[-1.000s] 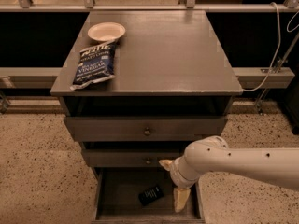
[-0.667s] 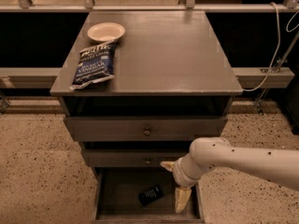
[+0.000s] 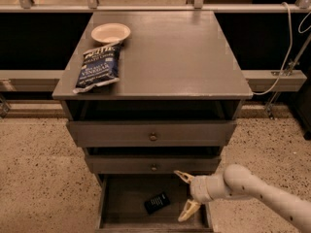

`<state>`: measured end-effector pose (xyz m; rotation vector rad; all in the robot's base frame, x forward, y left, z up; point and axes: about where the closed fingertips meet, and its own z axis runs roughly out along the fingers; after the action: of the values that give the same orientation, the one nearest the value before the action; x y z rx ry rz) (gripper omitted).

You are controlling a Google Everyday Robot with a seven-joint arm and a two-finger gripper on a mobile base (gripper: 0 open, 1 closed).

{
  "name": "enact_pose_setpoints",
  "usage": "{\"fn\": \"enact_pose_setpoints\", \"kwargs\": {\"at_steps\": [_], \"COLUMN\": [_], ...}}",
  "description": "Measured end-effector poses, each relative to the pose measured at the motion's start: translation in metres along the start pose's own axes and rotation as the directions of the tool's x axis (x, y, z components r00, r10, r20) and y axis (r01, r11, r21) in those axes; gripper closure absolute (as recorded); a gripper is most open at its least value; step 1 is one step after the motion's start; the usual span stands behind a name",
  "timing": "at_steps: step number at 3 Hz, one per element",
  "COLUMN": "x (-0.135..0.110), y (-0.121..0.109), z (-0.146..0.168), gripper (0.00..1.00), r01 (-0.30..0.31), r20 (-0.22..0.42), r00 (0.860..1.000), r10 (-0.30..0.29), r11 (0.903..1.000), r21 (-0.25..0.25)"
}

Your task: Pick rxbar blueberry from bottom drawer and place on counter

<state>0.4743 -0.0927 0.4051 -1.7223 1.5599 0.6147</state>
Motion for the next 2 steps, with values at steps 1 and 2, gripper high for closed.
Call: {"fn": "enact_pose_setpoints", "kwargs": {"at_steps": [1,2], "x": [0.034,0.053], "y": [0.017,0.022], "z": [0.017,0.057], "gripper": [0.0,0.0], "r01": [-0.052,-0.111], "r20": [0.124,0.244], "r00": [0.991,0.966], "r10": [0.043,0.087], "r11": [0.9961,0.9903], "r21": [0.071,0.085]}}
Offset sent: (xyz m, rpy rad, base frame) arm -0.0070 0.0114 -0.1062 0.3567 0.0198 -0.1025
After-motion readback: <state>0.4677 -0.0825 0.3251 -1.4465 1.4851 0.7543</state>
